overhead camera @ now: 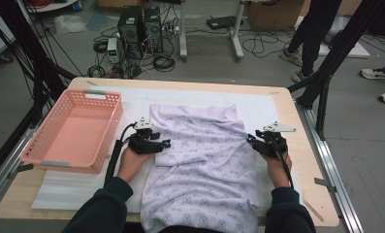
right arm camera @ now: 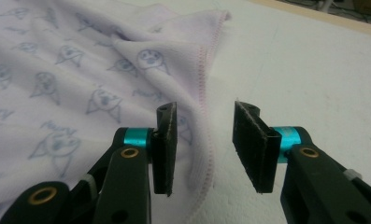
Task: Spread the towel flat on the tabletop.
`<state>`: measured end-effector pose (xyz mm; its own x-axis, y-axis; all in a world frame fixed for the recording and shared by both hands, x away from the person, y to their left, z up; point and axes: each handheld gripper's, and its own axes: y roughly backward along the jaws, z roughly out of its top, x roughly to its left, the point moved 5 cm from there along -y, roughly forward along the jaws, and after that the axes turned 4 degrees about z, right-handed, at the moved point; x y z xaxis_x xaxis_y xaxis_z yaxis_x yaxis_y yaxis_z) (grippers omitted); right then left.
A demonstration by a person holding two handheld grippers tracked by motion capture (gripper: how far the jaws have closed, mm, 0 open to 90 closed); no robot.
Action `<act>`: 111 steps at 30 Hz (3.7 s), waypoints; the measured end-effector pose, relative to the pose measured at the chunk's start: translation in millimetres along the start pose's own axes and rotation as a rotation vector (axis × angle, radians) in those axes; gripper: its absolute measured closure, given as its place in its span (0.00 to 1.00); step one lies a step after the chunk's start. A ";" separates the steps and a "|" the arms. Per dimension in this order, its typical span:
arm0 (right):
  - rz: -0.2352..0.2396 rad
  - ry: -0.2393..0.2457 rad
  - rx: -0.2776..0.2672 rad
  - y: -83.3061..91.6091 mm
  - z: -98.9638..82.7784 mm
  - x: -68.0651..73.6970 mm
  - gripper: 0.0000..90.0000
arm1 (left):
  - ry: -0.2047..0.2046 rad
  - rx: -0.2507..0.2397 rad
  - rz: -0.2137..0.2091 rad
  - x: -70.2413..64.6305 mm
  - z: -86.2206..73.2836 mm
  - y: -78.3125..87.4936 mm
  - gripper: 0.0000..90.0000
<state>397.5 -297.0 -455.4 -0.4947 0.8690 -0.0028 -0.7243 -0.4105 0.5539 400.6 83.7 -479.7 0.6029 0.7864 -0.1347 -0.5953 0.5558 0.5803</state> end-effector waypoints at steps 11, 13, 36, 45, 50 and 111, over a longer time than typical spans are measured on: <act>0.044 -0.027 0.007 1.1 -1.6 2.7 0.59 | -0.152 0.010 0.095 -2.7 1.8 -3.2 0.97; 0.052 -0.025 0.009 0.5 -1.7 3.9 0.59 | -0.128 -0.021 0.126 6.5 5.5 -3.1 0.97; 0.020 0.131 0.151 -20.0 -11.3 23.8 1.00 | 0.131 -0.150 0.195 65.4 29.1 17.1 0.55; 0.202 -0.008 0.046 -10.1 -5.4 30.6 0.62 | 0.075 -0.134 0.125 48.4 18.4 30.3 0.50; 0.308 0.057 0.062 -15.5 2.7 63.2 0.53 | 0.060 -0.117 0.105 39.9 6.7 31.5 0.50; 0.128 0.049 0.103 7.7 -36.0 59.1 0.98 | 0.020 -0.007 0.155 11.6 -32.7 51.1 0.96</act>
<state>345.4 -258.8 -481.3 -0.6042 0.7961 0.0339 -0.6021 -0.4840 0.6350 359.7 130.0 -477.9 0.4931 0.8679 -0.0598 -0.6838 0.4292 0.5901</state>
